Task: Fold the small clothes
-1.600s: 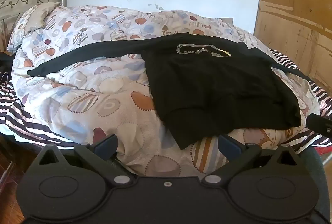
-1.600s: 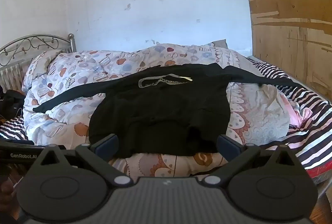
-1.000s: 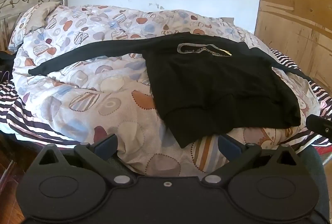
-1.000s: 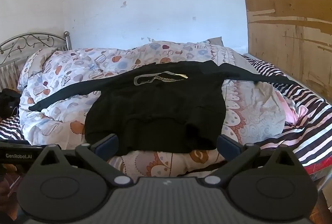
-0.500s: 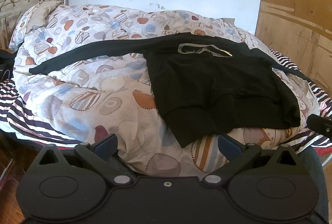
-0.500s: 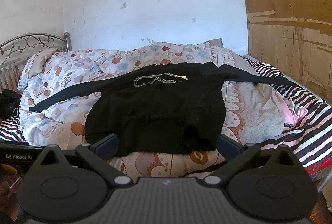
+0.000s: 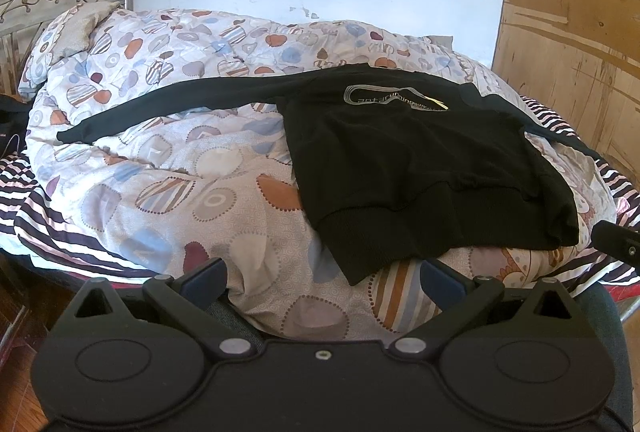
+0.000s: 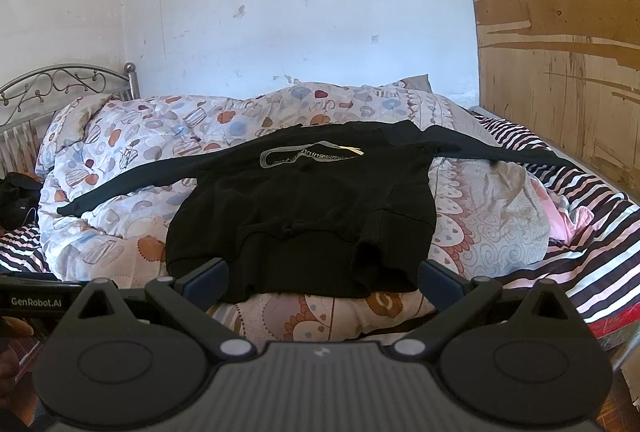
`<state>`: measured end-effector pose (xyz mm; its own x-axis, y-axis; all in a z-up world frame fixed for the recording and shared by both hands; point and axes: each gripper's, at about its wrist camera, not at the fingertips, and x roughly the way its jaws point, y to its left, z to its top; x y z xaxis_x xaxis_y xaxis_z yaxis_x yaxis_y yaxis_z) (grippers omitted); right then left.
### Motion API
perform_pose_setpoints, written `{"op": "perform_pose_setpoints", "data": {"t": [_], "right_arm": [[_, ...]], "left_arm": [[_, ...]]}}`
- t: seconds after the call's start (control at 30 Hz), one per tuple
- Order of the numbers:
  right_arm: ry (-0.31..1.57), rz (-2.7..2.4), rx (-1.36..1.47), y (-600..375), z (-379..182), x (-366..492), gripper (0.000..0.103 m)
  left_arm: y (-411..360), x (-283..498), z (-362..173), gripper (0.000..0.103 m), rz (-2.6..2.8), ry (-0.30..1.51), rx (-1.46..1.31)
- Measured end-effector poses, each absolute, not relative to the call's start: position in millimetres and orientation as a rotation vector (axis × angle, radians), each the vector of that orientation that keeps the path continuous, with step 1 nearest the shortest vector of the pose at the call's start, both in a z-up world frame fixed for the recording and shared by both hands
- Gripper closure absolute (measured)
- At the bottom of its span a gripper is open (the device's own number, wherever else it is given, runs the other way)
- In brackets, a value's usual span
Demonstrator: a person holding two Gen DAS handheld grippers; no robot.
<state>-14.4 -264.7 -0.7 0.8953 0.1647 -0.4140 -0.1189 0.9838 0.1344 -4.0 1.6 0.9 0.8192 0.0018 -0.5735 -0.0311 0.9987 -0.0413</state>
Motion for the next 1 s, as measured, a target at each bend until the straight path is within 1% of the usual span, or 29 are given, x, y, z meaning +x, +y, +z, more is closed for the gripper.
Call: {"op": "perform_pose_setpoints", "data": {"t": [1.0], "right_arm": [[0.437, 0.145, 0.106, -264.0, -0.3, -14.6, 0.0]], "left_arm": [[1.8, -3.9, 0.7, 0.001, 0.017, 0.611, -0.052]]}}
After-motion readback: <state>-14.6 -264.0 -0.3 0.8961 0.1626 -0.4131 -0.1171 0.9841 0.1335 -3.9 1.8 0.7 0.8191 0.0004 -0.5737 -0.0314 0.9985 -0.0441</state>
